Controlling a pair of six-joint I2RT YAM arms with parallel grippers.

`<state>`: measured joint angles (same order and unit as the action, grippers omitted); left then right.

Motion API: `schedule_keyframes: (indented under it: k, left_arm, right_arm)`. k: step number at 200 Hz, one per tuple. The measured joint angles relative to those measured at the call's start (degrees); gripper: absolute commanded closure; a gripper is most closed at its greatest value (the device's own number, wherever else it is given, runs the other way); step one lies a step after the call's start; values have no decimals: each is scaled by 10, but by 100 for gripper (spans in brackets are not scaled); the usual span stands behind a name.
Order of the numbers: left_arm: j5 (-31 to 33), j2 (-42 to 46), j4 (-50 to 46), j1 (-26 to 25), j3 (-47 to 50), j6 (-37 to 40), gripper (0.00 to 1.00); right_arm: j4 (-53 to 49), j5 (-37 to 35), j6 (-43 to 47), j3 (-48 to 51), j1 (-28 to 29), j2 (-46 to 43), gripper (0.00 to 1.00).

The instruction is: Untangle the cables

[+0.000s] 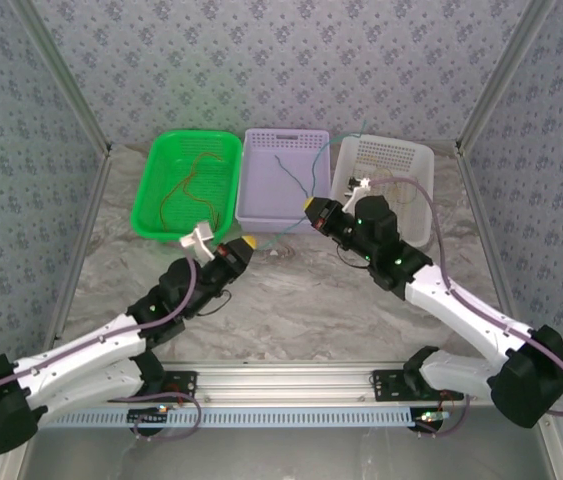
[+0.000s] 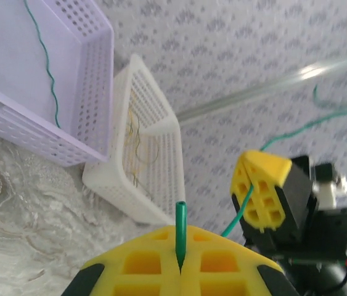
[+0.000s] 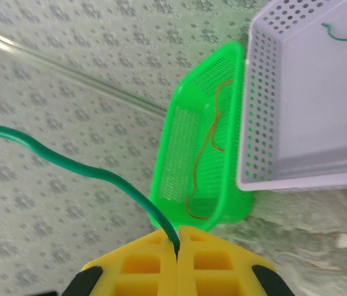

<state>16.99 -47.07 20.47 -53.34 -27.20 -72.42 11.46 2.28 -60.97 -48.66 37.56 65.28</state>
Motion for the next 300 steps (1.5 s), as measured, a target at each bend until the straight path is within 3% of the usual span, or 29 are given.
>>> schedule_keyframes:
  k: [42, 76, 99, 108, 129, 138, 149, 178, 209, 261, 300]
  left_arm:
    - [101, 28, 14, -18, 21, -134, 100]
    - [140, 23, 4, -27, 22, -249, 100]
    - [145, 25, -25, -36, 22, -307, 100]
    - [144, 30, -41, -37, 21, -322, 88]
    - [162, 70, -113, -37, 21, -331, 49]
    - [171, 95, -155, -35, 20, -322, 35]
    - [179, 123, -212, -35, 13, -314, 28]
    - [187, 165, -343, -23, -43, -226, 34]
    - [164, 153, -441, 24, -153, -89, 35]
    - [86, 87, -505, 42, -217, 59, 36]
    - [29, 61, -525, 42, -231, 160, 36]
  right_arm:
    - [87, -82, -78, 23, 54, 7, 100]
    - [153, -162, -120, 40, 85, 31, 100]
    - [141, -164, -110, 29, 84, 45, 100]
    - [115, -156, -96, 10, 83, 51, 100]
    - [62, -152, -42, -58, 62, 70, 100]
    - [37, -158, -12, -92, 38, 76, 100]
    - [15, -160, 25, -130, 11, 81, 100]
    - [-77, -122, 121, -240, -35, 124, 100]
    - [-191, -67, 209, -348, -71, 201, 100]
    - [-350, 17, 280, -534, -126, 387, 100]
    - [-402, 50, 291, -593, -144, 517, 100]
